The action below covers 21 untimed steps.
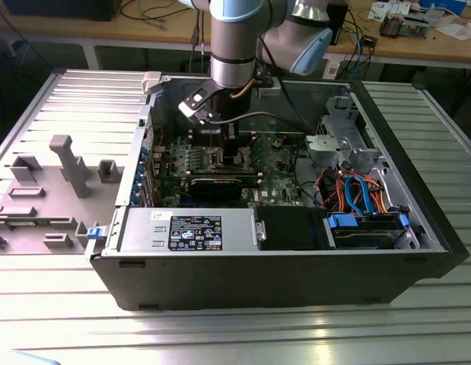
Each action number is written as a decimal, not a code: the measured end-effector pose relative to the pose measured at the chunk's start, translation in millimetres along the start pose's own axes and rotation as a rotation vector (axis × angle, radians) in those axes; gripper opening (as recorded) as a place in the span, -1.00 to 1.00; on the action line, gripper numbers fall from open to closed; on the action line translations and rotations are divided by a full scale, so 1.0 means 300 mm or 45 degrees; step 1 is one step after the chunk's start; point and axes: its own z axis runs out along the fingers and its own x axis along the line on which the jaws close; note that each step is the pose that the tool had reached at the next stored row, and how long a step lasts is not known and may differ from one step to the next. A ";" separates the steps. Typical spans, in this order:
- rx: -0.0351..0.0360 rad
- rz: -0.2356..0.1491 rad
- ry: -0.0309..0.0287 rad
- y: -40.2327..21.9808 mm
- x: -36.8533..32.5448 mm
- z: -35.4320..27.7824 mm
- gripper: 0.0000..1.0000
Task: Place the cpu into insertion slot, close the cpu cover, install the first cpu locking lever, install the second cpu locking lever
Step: 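Place the cpu into insertion slot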
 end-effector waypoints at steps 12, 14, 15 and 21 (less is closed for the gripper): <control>0.0007 0.011 0.0000 -0.003 0.003 0.017 0.08; 0.0009 0.015 0.0001 -0.004 0.004 0.021 0.08; 0.0014 0.019 -0.0004 -0.005 0.004 0.023 0.08; 0.0024 0.033 -0.0003 -0.005 0.005 0.028 0.08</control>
